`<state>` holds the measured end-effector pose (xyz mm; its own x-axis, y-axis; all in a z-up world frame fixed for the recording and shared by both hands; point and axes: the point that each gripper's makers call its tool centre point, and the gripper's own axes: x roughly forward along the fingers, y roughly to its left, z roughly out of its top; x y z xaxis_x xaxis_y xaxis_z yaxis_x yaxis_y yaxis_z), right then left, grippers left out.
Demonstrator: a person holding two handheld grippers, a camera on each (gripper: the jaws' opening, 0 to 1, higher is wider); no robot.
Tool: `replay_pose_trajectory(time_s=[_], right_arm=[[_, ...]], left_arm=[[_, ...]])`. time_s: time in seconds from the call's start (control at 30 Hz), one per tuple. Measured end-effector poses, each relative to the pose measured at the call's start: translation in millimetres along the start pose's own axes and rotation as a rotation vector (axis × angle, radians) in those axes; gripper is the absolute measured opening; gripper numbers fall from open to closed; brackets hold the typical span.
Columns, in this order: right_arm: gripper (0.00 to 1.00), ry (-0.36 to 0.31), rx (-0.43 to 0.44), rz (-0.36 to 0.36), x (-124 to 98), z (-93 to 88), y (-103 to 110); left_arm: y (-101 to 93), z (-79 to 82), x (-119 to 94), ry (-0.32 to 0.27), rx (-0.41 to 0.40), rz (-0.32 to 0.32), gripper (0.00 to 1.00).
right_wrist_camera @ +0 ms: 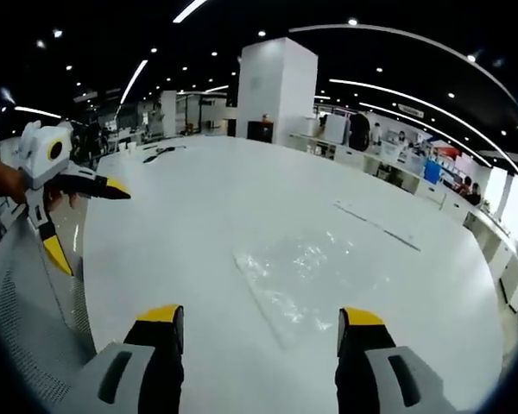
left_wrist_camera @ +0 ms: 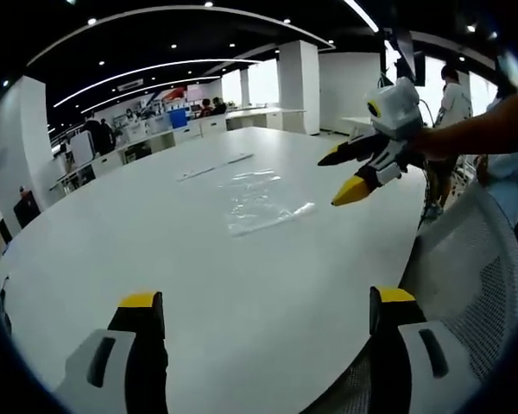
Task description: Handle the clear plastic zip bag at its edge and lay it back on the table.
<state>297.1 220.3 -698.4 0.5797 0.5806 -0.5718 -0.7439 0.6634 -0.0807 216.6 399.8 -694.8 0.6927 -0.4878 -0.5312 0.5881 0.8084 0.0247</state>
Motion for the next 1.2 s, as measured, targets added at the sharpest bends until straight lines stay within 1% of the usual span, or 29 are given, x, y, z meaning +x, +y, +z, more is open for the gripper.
replay_pose_trajectory(time_s=[0.03, 0.1, 0.17, 0.23, 0.4, 0.43, 0.47, 0.5, 0.53, 0.63, 0.77, 0.9, 1.1, 1.2], right_arm=[[0.69, 0.013, -0.006, -0.004, 1.2, -2.4, -1.6], [0.66, 0.016, -0.012, -0.007, 4.0, -6.4, -5.6], [0.66, 0.015, -0.019, -0.005, 5.0, -5.7, -4.6], [0.65, 0.026, -0.015, 0.004, 10.6, -10.9, -6.9], [0.6, 0.044, -0.022, 0.013, 16.4, -18.9, -9.6], [0.56, 0.042, -0.035, 0.015, 16.9, -18.4, -9.2], [0.54, 0.018, -0.1, 0.008, 18.7, -15.0, -12.4], [0.52, 0.019, -0.119, 0.004, 20.0, -15.7, -13.8], [0.51, 0.036, -0.099, 0.008, 22.0, -18.7, -12.0], [0.51, 0.055, -0.086, 0.011, 25.1, -20.9, -11.3], [0.52, 0.06, -0.077, 0.017, 28.9, -21.9, -11.2], [0.52, 0.08, -0.069, 0.023, 37.6, -28.1, -14.7], [0.52, 0.09, -0.07, 0.032, 46.9, -31.8, -21.2], [0.52, 0.095, -0.071, 0.023, 47.4, -31.8, -22.8]], left_arm=[[-0.6, 0.1, 0.0, 0.001, 0.0, -0.001, 0.97], [-1.5, 0.1, -0.1, 0.004, 0.0, 0.0, 0.97], [-1.7, -0.4, 0.3, 0.007, -0.002, -0.001, 0.97], [-1.0, -1.0, 1.0, 0.008, -0.001, -0.002, 0.97], [-0.8, -1.0, 1.0, 0.009, 0.002, -0.003, 0.97], [-1.1, -0.8, 0.8, 0.009, 0.004, -0.003, 0.97], [-1.9, -0.8, 0.6, 0.011, 0.004, -0.004, 0.97], [-1.8, -0.9, 0.5, 0.012, 0.003, -0.003, 0.97], [-1.6, -1.2, 0.4, 0.013, 0.001, -0.003, 0.96], [0.7, -2.2, 0.3, 0.017, -0.002, 0.001, 0.96], [3.3, -2.7, -0.2, 0.018, -0.008, 0.006, 0.96], [3.2, -2.5, 0.0, 0.022, -0.008, 0.006, 0.96], [2.1, -2.0, 0.5, 0.024, -0.012, 0.003, 0.94], [3.7, -3.1, 0.4, 0.028, -0.014, 0.004, 0.94]])
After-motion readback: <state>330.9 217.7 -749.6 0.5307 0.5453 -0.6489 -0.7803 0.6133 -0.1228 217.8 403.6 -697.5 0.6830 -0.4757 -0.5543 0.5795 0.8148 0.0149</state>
